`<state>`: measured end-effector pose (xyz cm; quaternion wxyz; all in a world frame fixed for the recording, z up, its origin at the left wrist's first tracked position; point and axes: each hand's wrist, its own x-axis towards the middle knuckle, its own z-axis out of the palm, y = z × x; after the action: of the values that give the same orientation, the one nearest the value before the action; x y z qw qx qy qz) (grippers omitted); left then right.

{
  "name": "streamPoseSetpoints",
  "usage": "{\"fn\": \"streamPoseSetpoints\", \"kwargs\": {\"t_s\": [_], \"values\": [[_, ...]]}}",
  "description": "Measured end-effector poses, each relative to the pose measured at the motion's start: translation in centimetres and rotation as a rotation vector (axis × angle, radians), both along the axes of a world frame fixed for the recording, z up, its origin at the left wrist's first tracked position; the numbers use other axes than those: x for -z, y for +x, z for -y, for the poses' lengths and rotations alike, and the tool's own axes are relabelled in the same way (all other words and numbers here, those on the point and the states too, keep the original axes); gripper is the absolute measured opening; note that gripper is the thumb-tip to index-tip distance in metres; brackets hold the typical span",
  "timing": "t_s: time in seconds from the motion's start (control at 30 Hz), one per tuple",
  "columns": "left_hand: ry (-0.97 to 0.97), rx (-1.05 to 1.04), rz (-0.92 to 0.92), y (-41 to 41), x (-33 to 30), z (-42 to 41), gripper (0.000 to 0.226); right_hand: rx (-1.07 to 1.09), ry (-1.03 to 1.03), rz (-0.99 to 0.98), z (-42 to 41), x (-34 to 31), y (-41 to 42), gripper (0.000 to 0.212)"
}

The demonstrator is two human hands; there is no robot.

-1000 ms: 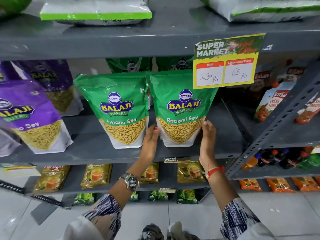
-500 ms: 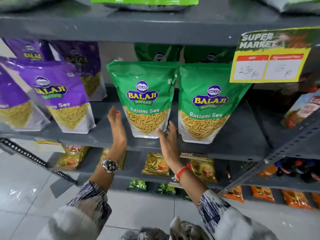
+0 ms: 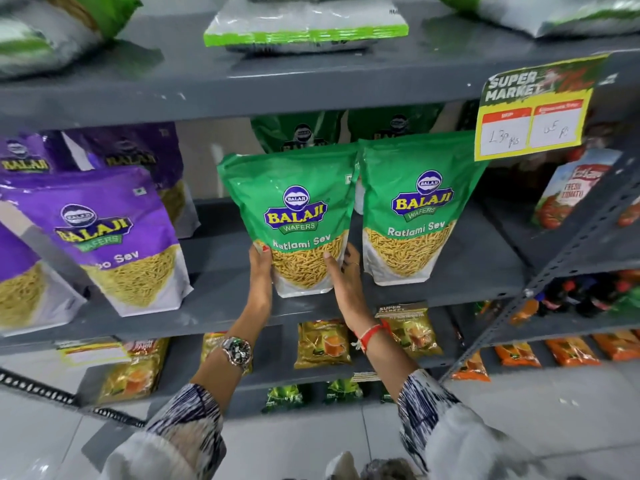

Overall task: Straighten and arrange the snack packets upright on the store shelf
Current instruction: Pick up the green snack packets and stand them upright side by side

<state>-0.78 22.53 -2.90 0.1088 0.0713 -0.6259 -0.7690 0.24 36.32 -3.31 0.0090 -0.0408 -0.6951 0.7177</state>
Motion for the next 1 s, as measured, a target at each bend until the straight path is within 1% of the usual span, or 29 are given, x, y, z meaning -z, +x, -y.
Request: {"fn": "streamPoseSetpoints", "kwargs": {"t_s": [0.1,0.13,0.23,0.3,0.33,0.4,0.5,0.53,0.6,0.63,0.67,0.73,0.8,0.83,0.87,0.9,0.97,1.0], "values": [[-0.005,0.014,0.010,0.0,-0.2,0.0,0.036,0.034,-0.014,0.001,0.2,-0.6,0.3,0.074],[-0.009,0.018,0.016,0.0,-0.4,0.0,0.037,0.039,-0.012,0.001,0.2,-0.6,0.2,0.075],[-0.025,0.011,0.018,0.3,-0.6,-0.1,0.041,0.031,-0.016,-0.004,0.0,0.7,-0.2,0.085],[-0.029,0.003,0.017,0.5,-0.6,-0.2,0.041,0.022,-0.030,0.003,-0.3,2.0,-0.6,0.087],[-0.025,0.004,0.015,0.5,-0.6,-0.2,0.041,0.018,-0.026,0.011,-0.4,1.3,-0.2,0.087],[-0.019,0.002,0.020,0.5,-0.5,-0.1,0.041,0.007,-0.028,0.003,-0.5,0.3,0.4,0.080],[-0.006,0.001,0.032,0.5,-0.6,0.0,0.041,-0.048,-0.050,0.001,-0.9,0.0,0.3,0.054],[-0.006,0.002,0.035,0.5,-0.7,0.0,0.041,-0.053,-0.046,0.005,-1.0,-0.1,0.2,0.053],[0.005,-0.001,0.043,0.7,-0.9,0.0,0.042,-0.059,-0.038,0.015,-1.2,-0.1,0.2,0.063],[0.017,-0.012,0.047,0.8,-0.9,-0.1,0.043,-0.048,-0.038,0.010,-1.3,0.1,0.3,0.063],[0.009,-0.053,0.046,1.1,-0.7,-0.2,0.044,-0.016,-0.040,-0.007,-1.6,0.2,0.8,0.058],[-0.095,-0.239,0.027,2.4,-0.3,-0.8,0.040,0.113,-0.060,-0.069,-2.9,0.8,2.0,0.039],[-0.193,-0.433,-0.026,4.0,0.3,-2.0,0.028,0.322,-0.090,-0.160,-4.7,1.5,3.3,0.022],[-0.215,-0.452,-0.067,4.7,0.6,-3.0,0.021,0.441,-0.095,-0.197,-6.0,1.6,3.6,0.017],[-0.235,-0.410,-0.105,5.4,0.9,-4.1,0.017,0.556,-0.090,-0.217,-7.4,1.6,3.4,0.015],[-0.256,-0.318,-0.131,5.9,1.1,-5.5,0.015,0.639,-0.094,-0.227,-8.8,1.4,3.0,0.015],[-0.311,-0.082,-0.140,6.3,1.3,-8.3,0.020,0.688,-0.095,-0.203,-11.7,0.8,1.5,0.016],[-0.330,0.024,-0.138,6.1,1.3,-9.7,0.024,0.651,-0.095,-0.181,-12.9,0.4,0.6,0.021]]}}
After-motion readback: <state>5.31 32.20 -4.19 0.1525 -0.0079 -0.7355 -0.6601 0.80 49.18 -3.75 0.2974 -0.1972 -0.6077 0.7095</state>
